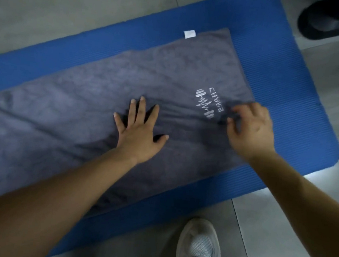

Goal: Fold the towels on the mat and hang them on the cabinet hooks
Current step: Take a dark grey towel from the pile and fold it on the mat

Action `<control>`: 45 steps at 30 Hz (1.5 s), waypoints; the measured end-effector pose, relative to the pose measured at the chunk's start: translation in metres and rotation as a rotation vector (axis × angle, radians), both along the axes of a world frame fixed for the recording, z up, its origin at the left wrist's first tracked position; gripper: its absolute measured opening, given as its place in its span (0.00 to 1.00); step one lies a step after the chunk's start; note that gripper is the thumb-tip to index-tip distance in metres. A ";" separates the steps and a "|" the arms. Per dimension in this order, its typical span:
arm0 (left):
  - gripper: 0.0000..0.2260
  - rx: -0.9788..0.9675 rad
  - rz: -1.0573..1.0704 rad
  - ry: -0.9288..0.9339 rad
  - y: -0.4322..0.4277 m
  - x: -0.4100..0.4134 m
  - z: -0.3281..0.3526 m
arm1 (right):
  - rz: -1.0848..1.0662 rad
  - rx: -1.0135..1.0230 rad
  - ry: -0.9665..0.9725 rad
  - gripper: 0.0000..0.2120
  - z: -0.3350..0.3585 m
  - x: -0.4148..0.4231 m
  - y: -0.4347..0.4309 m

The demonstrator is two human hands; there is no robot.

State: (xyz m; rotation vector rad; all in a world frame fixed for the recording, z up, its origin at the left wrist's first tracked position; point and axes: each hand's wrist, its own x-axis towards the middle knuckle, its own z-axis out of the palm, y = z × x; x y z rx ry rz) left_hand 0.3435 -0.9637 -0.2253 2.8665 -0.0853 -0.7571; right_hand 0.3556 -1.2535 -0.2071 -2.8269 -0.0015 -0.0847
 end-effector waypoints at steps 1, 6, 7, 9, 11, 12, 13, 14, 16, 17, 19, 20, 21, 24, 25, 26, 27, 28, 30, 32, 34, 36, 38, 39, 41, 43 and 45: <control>0.38 -0.015 0.019 -0.038 0.003 0.001 0.001 | 0.112 0.078 0.004 0.13 -0.001 0.004 0.020; 0.25 -0.027 0.073 -0.308 0.053 0.003 0.015 | 0.561 0.170 0.122 0.13 -0.009 0.020 0.126; 0.24 -0.017 0.113 -0.298 0.070 0.002 0.018 | 0.622 0.159 0.134 0.13 -0.010 0.023 0.144; 0.24 0.032 0.199 -0.250 0.111 -0.001 0.025 | 0.717 0.146 0.137 0.13 -0.009 0.030 0.175; 0.25 0.096 0.265 -0.212 0.163 -0.007 0.036 | 0.811 0.113 0.133 0.15 -0.008 0.039 0.208; 0.25 0.121 0.290 -0.192 0.191 -0.012 0.044 | 0.863 0.079 0.123 0.15 -0.007 0.042 0.226; 0.25 0.138 0.320 -0.173 0.220 -0.018 0.053 | 0.920 0.041 0.106 0.15 -0.005 0.044 0.247; 0.24 0.149 0.360 -0.160 0.249 -0.026 0.063 | 0.975 0.009 0.090 0.15 -0.003 0.045 0.270; 0.23 0.169 0.461 -0.128 0.305 -0.051 0.083 | 1.087 -0.024 0.066 0.14 0.003 0.039 0.320; 0.22 0.182 0.494 -0.090 0.332 -0.067 0.093 | 1.146 -0.036 0.061 0.14 0.007 0.033 0.347; 0.22 0.237 0.470 0.016 0.382 -0.105 0.109 | 1.274 -0.068 0.065 0.13 0.014 0.017 0.398; 0.21 0.273 0.446 0.056 0.404 -0.126 0.116 | 1.352 -0.090 0.063 0.12 0.017 0.007 0.422; 0.20 0.300 0.440 0.074 0.424 -0.149 0.122 | 1.431 -0.119 0.056 0.12 0.019 -0.003 0.444; 0.19 0.305 0.593 0.070 0.469 -0.223 0.119 | 1.574 -0.171 0.077 0.14 0.026 -0.027 0.512; 0.18 0.284 0.698 0.070 0.477 -0.247 0.113 | 1.576 -0.161 0.114 0.15 0.028 -0.032 0.536; 0.18 0.246 0.814 0.067 0.482 -0.270 0.102 | 1.561 -0.146 0.158 0.16 0.029 -0.035 0.562; 0.18 0.206 0.929 0.076 0.483 -0.289 0.090 | 1.536 -0.131 0.205 0.16 0.029 -0.036 0.589; 0.18 0.164 1.021 0.097 0.482 -0.307 0.077 | 1.509 -0.115 0.246 0.17 0.026 -0.035 0.615; 0.17 0.078 1.144 0.125 0.477 -0.330 0.052 | 1.437 -0.077 0.300 0.17 0.019 -0.029 0.669; 0.16 -0.008 1.240 0.092 0.474 -0.343 0.035 | 1.308 -0.020 0.318 0.17 0.014 -0.022 0.719; 0.15 -0.109 1.312 0.094 0.473 -0.349 0.026 | 1.113 0.025 0.320 0.19 0.012 -0.010 0.761; 0.14 -0.184 1.315 0.118 0.473 -0.352 0.022 | 0.932 0.038 0.321 0.20 0.009 0.008 0.791; 0.14 -0.210 1.298 0.126 0.476 -0.355 0.020 | 0.846 0.000 0.365 0.20 0.007 0.023 0.809; 0.14 -0.215 1.292 0.144 0.479 -0.357 0.018 | 0.845 -0.042 0.402 0.19 0.006 0.029 0.813; 0.13 -0.270 1.302 0.182 0.484 -0.363 0.017 | 0.864 -0.112 0.472 0.14 0.003 0.035 0.814; 0.13 -0.396 1.349 0.174 0.486 -0.371 0.015 | 0.877 -0.125 0.473 0.12 0.002 0.039 0.814; 0.15 -0.522 1.447 0.087 0.489 -0.382 0.013 | 0.882 -0.079 0.438 0.13 0.003 0.041 0.818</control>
